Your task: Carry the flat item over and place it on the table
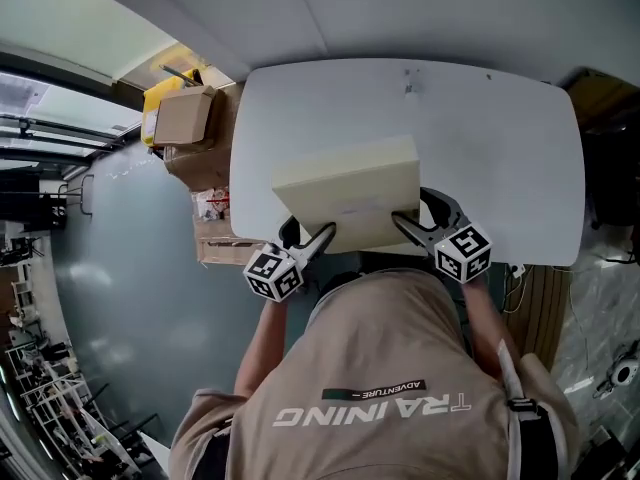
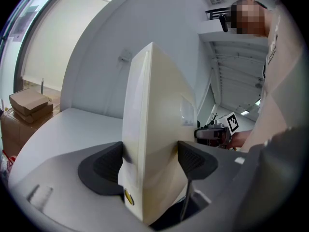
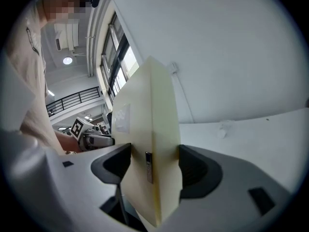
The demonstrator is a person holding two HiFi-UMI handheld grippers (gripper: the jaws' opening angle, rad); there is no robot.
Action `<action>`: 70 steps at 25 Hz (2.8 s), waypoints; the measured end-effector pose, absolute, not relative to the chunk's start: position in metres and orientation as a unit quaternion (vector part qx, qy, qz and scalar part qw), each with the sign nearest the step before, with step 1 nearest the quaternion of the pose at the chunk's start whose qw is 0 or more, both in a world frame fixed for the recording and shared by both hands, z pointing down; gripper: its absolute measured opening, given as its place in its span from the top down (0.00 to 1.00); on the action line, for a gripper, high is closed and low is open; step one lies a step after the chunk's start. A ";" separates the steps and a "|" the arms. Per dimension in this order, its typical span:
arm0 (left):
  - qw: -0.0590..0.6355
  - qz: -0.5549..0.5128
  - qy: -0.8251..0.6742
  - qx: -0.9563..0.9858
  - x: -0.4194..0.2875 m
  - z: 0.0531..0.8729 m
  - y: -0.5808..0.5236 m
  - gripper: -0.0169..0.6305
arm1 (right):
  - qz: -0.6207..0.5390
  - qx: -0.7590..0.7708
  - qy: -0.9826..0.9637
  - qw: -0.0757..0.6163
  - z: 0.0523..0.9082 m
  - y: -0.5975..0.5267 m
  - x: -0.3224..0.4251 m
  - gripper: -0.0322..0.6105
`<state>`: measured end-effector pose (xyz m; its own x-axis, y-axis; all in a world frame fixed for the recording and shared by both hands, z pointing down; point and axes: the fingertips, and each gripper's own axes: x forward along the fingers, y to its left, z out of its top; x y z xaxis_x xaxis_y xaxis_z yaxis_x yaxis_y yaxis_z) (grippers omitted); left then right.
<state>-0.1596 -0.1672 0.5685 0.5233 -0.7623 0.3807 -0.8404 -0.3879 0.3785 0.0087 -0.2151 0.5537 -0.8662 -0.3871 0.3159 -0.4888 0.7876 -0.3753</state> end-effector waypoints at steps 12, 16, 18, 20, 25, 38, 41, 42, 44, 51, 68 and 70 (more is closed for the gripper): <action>0.303 0.090 -0.480 0.818 -0.148 0.590 -0.197 0.45 | 0.267 0.233 -0.927 0.126 0.580 -0.244 0.021 0.47; 0.301 0.085 -0.471 0.825 -0.149 0.591 -0.210 0.45 | 0.265 0.238 -0.925 0.132 0.578 -0.254 0.021 0.47; 0.306 0.090 -0.462 0.828 -0.152 0.594 -0.209 0.45 | 0.268 0.239 -0.923 0.138 0.580 -0.252 0.017 0.47; 0.316 0.094 -0.451 0.830 -0.156 0.598 -0.210 0.45 | 0.273 0.240 -0.920 0.145 0.583 -0.251 0.014 0.47; 0.346 0.094 -0.437 0.825 -0.171 0.614 -0.227 0.45 | 0.279 0.242 -0.915 0.165 0.593 -0.266 0.000 0.48; 0.437 0.079 -0.425 0.789 -0.189 0.652 -0.273 0.45 | 0.347 0.256 -0.884 0.179 0.638 -0.310 -0.016 0.47; 0.454 0.074 -0.426 0.779 -0.193 0.662 -0.286 0.45 | 0.365 0.262 -0.877 0.174 0.648 -0.322 -0.017 0.47; 0.460 0.071 -0.428 0.775 -0.195 0.666 -0.289 0.45 | 0.369 0.261 -0.874 0.176 0.652 -0.326 -0.019 0.47; 0.472 0.064 -0.432 0.766 -0.198 0.675 -0.293 0.45 | 0.377 0.258 -0.870 0.183 0.661 -0.330 -0.021 0.47; 0.510 0.064 -0.427 0.744 -0.203 0.700 -0.293 0.45 | 0.412 0.252 -0.853 0.197 0.685 -0.340 -0.027 0.47; 0.518 0.123 -0.439 0.724 -0.207 0.729 -0.311 0.46 | 0.399 0.277 -0.835 0.260 0.720 -0.348 -0.031 0.48; 0.515 0.120 -0.440 0.725 -0.208 0.729 -0.310 0.46 | 0.395 0.275 -0.837 0.262 0.720 -0.347 -0.033 0.48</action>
<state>-0.2076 -0.3102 0.7288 0.5834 -0.5154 0.6277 -0.7623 -0.0810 0.6421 -0.0326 -0.3471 0.7196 -0.7119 -0.2531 0.6552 -0.6667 0.5369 -0.5170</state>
